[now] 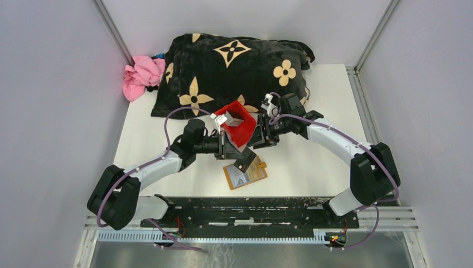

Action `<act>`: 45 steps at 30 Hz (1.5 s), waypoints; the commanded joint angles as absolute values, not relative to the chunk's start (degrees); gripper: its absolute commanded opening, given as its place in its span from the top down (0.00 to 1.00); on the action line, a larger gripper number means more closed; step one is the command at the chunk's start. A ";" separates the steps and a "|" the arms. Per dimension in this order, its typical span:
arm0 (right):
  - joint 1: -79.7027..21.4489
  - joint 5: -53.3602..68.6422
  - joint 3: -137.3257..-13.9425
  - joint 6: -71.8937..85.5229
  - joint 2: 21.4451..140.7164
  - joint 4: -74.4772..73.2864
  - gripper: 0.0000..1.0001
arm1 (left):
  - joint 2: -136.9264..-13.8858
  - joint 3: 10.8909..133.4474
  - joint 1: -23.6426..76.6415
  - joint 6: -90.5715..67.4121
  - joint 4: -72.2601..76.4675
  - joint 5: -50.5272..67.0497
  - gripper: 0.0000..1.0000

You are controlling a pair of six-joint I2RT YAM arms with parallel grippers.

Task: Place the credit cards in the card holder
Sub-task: Pick up the credit card from the storage box.

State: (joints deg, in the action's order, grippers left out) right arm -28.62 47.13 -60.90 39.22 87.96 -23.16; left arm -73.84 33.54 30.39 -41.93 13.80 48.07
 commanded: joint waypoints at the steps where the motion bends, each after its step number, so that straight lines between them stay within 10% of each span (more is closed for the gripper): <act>1: -28.31 38.46 -63.18 33.82 84.35 -24.71 0.43 | -73.12 29.73 31.04 -51.25 23.53 36.45 0.97; 19: -28.45 31.50 -47.10 44.90 79.60 -5.49 0.49 | -69.34 21.37 49.11 -71.67 36.37 -7.33 0.97; 37: -28.48 43.06 -38.44 58.12 83.73 14.18 0.53 | -72.37 18.64 52.29 -79.81 44.86 -12.72 0.97; 45: -28.47 45.96 -36.68 66.22 83.30 24.24 0.82 | -75.89 18.55 52.54 -82.51 48.22 -10.73 0.97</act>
